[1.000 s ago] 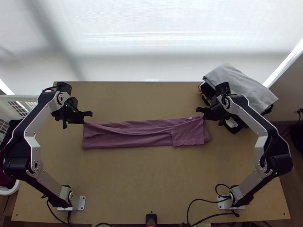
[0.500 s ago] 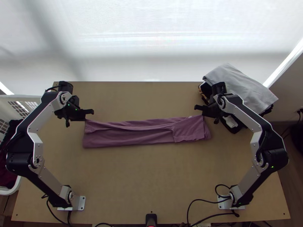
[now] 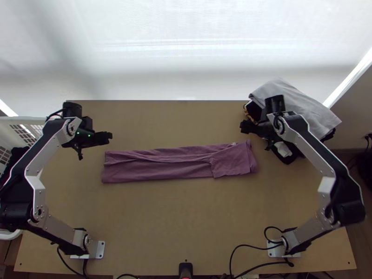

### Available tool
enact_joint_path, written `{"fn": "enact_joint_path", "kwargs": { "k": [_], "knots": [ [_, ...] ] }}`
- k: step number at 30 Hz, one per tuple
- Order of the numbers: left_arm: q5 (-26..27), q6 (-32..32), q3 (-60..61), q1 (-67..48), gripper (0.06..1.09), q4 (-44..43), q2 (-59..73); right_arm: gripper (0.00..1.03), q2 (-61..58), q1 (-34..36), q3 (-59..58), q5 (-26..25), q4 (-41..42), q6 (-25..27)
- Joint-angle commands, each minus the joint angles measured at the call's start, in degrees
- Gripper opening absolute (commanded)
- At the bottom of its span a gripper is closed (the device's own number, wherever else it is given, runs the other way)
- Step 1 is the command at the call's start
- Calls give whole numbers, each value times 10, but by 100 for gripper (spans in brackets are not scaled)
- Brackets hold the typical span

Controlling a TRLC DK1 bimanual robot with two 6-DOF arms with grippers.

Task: Fold the t-shirt

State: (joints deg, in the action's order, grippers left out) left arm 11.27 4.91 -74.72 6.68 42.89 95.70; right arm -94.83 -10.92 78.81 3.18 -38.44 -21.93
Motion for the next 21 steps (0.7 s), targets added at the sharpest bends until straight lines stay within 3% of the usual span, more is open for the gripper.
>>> {"fn": "enact_joint_path", "kwargs": {
  "k": [1, 3, 12, 21],
  "knots": [
    [45, 6, 40, 25, 74, -14, -38, 97, 60, -5, 28, 24, -20, -24],
    [81, -2, 66, 36, 74, -23, -56, 98, 70, 0, 48, 58, -46, -43],
    [147, -31, 163, 76, 74, -46, -86, 98, 80, 35, 121, 165, -106, -97],
    [147, -65, 222, 98, 74, -76, -99, 98, 79, 66, 202, 220, -147, -130]
  ]
}}
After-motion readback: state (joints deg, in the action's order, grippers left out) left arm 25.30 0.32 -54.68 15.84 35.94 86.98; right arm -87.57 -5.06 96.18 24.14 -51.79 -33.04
